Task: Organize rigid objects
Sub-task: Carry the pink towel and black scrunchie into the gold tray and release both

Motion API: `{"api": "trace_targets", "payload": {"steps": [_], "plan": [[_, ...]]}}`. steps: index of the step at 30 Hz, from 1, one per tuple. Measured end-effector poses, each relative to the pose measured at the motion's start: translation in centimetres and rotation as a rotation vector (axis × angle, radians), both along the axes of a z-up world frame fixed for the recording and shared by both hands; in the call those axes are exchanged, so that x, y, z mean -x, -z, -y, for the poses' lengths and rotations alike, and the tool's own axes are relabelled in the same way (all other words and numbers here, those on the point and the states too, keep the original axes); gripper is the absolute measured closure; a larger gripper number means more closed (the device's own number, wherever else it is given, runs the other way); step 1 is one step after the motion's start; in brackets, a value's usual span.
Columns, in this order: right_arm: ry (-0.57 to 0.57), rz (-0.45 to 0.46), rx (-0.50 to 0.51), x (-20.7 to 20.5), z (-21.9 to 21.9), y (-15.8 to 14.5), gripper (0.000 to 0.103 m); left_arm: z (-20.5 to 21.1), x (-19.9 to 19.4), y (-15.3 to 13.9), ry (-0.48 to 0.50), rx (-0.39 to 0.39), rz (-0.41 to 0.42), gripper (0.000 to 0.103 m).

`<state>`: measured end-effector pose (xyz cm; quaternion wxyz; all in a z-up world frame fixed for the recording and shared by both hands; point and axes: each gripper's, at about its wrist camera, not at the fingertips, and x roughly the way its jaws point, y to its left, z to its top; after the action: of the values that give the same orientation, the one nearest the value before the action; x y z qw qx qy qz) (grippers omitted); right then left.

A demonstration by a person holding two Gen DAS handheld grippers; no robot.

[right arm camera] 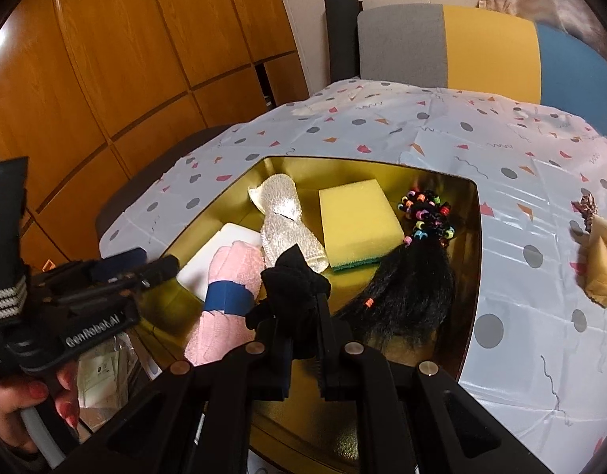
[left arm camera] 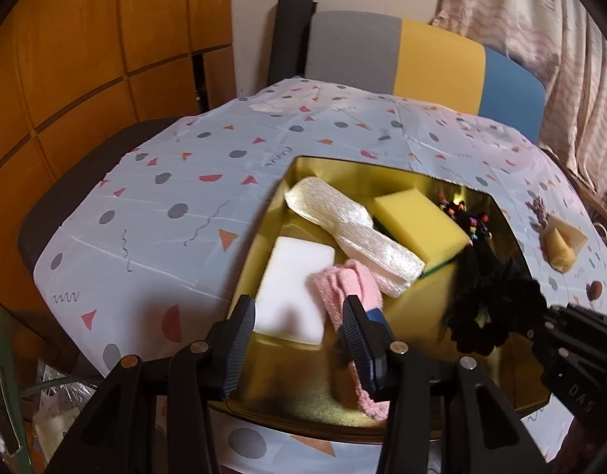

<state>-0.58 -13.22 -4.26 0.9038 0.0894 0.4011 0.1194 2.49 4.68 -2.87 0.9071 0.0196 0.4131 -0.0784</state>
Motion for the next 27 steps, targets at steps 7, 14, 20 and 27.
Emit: {"api": "trace_targets", "payload": {"steps": [7,14,20,27], "plan": [[0.021,-0.071,-0.008,-0.8,0.4,1.0,0.094,-0.8,-0.1,-0.4,-0.028,0.025,0.006,0.057],[0.026,-0.123,-0.059,-2.2,0.3,1.9,0.093,-0.2,0.3,-0.5,0.006,0.041,0.001,0.057],[0.028,-0.138,-0.037,-2.6,-0.1,2.2,0.091,-0.2,0.5,-0.5,0.005,0.047,-0.001,0.057],[0.051,-0.126,-0.015,-2.2,0.4,2.0,0.063,-0.2,0.6,-0.5,0.004,0.042,-0.010,0.057]]}}
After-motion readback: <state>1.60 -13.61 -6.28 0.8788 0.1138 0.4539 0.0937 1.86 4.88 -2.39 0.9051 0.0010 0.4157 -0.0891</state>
